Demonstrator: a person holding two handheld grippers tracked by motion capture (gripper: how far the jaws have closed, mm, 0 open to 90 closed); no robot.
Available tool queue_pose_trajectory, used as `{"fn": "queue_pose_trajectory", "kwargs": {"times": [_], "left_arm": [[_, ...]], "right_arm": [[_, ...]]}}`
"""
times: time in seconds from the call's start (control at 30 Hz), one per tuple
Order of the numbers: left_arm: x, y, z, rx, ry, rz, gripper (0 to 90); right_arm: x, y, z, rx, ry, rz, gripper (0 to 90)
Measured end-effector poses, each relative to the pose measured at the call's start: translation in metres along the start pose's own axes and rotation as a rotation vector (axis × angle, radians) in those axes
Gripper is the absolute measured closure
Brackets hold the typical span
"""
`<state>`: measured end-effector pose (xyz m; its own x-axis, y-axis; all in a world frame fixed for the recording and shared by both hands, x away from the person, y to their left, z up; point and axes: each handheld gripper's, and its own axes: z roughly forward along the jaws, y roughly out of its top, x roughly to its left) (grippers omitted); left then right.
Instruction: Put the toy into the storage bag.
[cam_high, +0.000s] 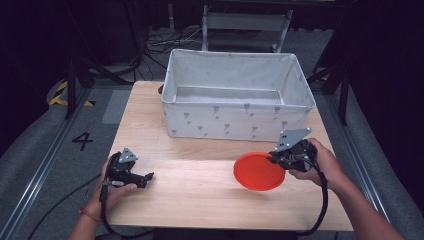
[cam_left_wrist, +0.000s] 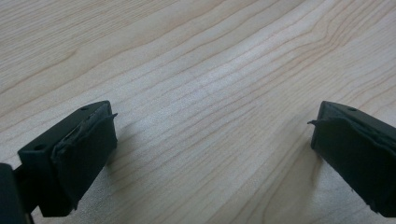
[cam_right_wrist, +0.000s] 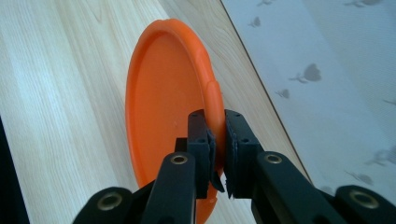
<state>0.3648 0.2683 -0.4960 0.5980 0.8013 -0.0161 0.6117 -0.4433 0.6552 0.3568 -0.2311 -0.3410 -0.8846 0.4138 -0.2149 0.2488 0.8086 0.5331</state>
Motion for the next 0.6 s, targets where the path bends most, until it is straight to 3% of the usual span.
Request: {"fn": "queue_pose_trajectory", "kwargs": {"times": [0.27, 0.5, 0.6], "left_arm": [[0.000, 0.000, 0.000, 0.000, -0.001, 0.001, 0.6], [0.000, 0.000, 0.000, 0.000, 0.000, 0.001, 0.6], [0.000, 0.000, 0.000, 0.000, 0.000, 0.000, 0.6]], "right_arm": [[-0.019, 0.001, -0.031, 0.022, -0.022, -0.026, 82.5], [-0.034, 0.016, -0.064, 0.057, -0.034, -0.072, 82.5], [-0.038, 0.021, -0.070, 0.069, -0.038, -0.082, 82.5]]}}
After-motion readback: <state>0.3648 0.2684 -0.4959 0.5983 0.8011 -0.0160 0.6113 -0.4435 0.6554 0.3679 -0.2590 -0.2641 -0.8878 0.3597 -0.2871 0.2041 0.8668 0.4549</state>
